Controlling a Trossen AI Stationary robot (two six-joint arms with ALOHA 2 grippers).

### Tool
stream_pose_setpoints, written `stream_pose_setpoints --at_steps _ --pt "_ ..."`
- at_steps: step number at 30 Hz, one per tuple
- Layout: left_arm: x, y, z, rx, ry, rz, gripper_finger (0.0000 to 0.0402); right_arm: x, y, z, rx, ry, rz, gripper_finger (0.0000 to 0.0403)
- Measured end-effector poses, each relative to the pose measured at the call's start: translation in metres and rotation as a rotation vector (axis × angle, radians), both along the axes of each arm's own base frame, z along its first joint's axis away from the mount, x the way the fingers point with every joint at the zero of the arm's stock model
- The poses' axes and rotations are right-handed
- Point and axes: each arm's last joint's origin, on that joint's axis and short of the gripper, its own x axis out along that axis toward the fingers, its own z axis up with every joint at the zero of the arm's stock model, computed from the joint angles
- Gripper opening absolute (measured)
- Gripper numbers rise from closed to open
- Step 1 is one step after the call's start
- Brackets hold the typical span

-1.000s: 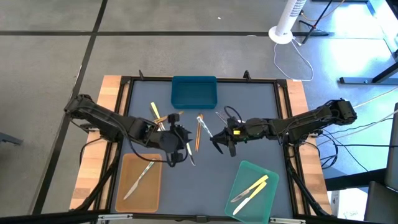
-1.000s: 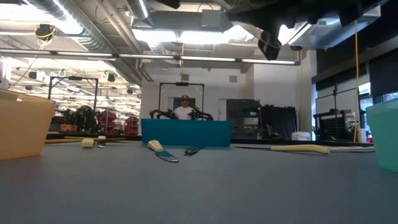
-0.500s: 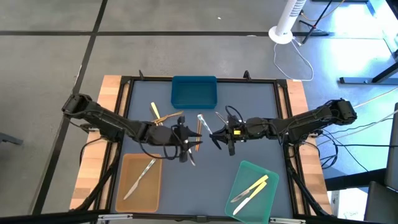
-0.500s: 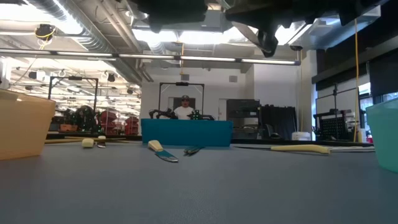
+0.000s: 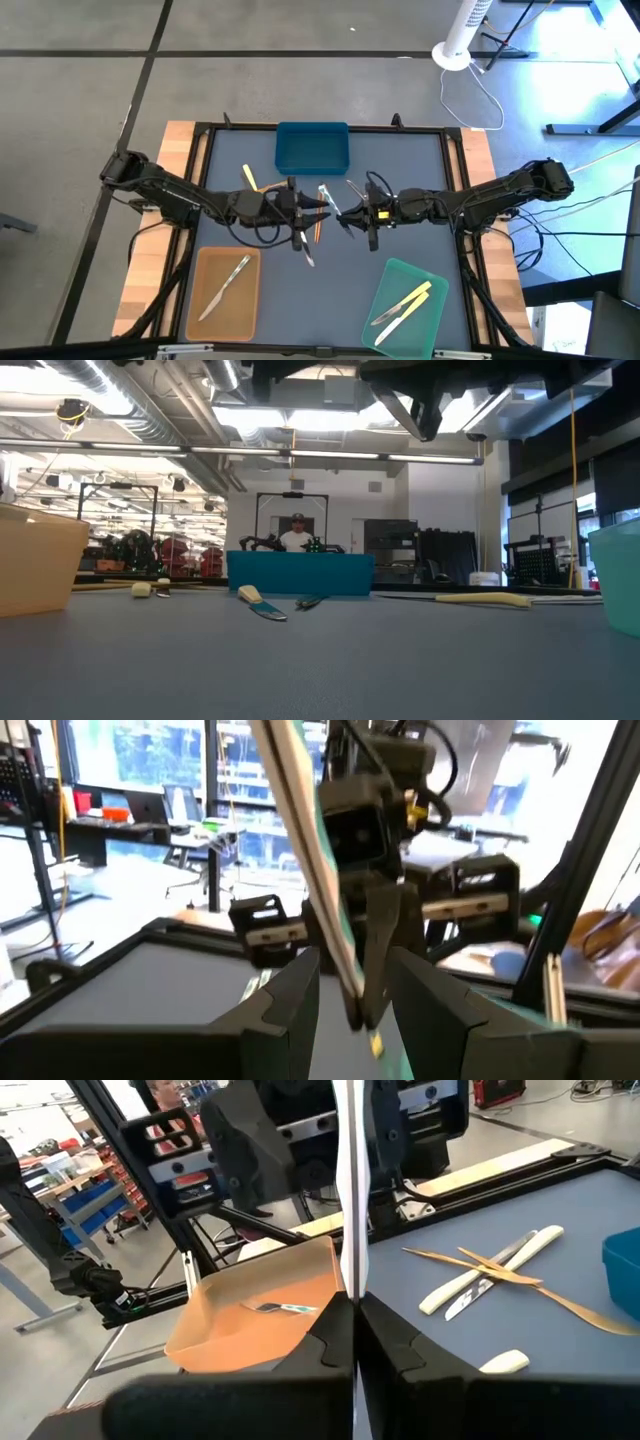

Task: Sort silverware by color (type)
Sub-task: Put the green patterned knife into the orange bin

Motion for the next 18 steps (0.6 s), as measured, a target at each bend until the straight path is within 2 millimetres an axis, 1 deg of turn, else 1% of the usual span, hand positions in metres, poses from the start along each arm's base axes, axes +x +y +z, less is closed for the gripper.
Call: stream_pose_setpoints --at_steps 6,11,15,18 --pt "0.000 0.000 0.001 -0.004 -0.014 -0.002 0.0115 0.000 0.000 0.003 0.001 -0.028 0.001 0.0000" --pt "0.002 0.000 0.003 -0.013 -0.061 -0.002 0.0115 0.000 0.000 0.004 -0.015 -0.047 0.004 0.0000" --pt "0.007 -0.001 -0.003 -0.015 -0.072 -0.003 0.0115 0.003 0.001 0.002 -0.015 -0.049 0.006 0.0000" --pt "0.012 -0.001 -0.009 -0.015 -0.072 0.000 0.0115 0.009 0.002 -0.003 -0.011 -0.061 0.030 0.0000"
